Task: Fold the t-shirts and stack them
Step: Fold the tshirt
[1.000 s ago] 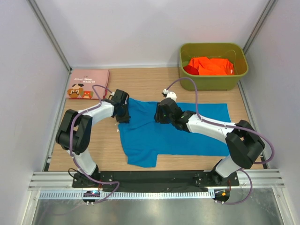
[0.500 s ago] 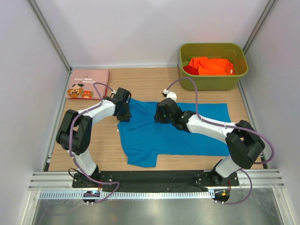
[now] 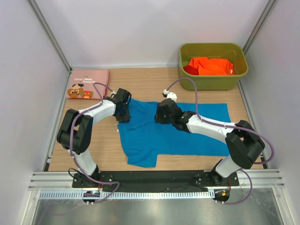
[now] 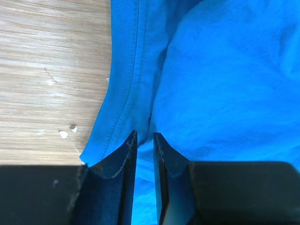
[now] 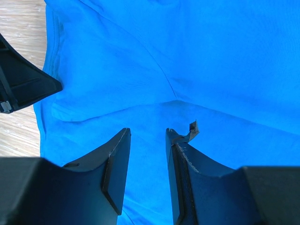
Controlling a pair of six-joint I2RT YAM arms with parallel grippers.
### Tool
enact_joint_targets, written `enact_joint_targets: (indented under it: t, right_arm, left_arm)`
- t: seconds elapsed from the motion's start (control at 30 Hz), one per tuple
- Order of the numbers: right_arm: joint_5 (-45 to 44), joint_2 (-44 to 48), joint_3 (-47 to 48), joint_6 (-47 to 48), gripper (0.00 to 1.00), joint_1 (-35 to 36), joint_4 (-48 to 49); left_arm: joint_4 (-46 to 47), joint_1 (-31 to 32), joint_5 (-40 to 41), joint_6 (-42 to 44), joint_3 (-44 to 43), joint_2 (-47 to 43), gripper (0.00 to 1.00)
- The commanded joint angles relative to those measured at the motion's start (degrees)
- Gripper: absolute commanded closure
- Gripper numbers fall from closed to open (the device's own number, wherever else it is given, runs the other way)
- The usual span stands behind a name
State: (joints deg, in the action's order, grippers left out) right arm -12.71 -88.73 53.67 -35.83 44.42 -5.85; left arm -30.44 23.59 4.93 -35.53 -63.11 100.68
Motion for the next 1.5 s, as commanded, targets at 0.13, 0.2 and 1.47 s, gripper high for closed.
enact_joint_targets:
  t: [0.13,0.2,1.47]
  right_arm:
    - [-2.0,2.5,-0.1,0.6,0.57,0.0,0.7]
    - [-1.9,2.6,-0.2,0.7,0.57,0.1,0.7]
    - [-5.7,5.8,-0.1,2.3,0.58,0.0,-3.3]
  left_arm:
    - [2.0,0.1,-1.1,0.3,-1.0,1.3,0.87]
    - [2.0,0.1,-1.2,0.2,-1.2,0.9,0.95]
    - [-7.6,4.3,-2.6,-11.1,1.2,-11.8,1.00]
